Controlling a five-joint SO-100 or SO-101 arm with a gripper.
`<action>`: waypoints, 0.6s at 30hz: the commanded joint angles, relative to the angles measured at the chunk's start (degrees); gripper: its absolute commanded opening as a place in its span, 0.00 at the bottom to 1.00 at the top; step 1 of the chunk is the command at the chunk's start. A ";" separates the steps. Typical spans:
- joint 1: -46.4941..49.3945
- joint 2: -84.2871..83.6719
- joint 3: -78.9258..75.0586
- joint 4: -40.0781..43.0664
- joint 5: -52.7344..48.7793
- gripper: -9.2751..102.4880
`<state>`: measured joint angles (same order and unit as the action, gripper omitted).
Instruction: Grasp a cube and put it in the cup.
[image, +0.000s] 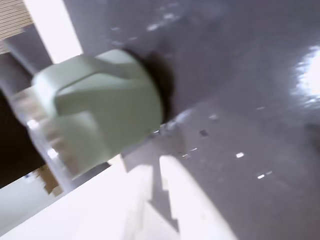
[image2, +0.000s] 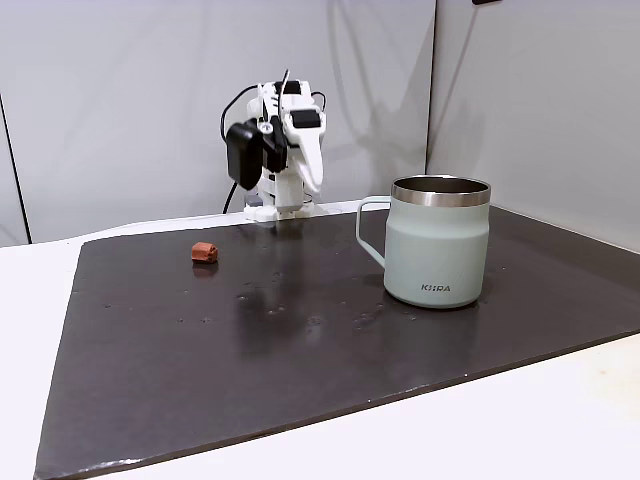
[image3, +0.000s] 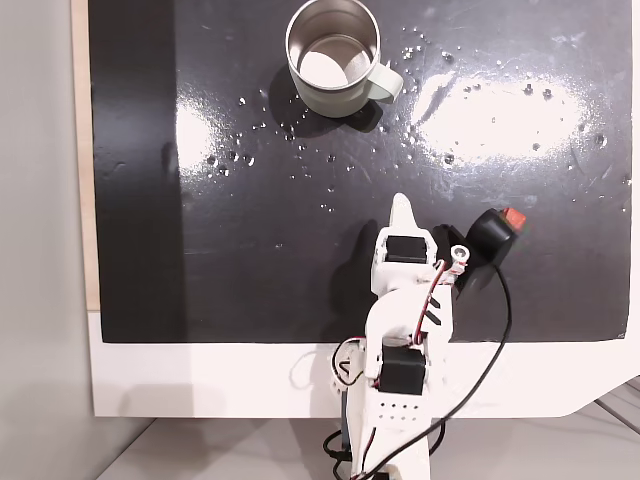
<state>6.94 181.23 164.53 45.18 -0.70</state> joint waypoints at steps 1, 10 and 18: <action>0.53 -1.32 -11.78 2.99 0.26 0.08; 3.25 -23.99 -43.33 13.27 5.01 0.08; 12.57 -38.41 -62.49 20.48 5.80 0.08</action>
<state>16.17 145.90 110.13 63.98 4.75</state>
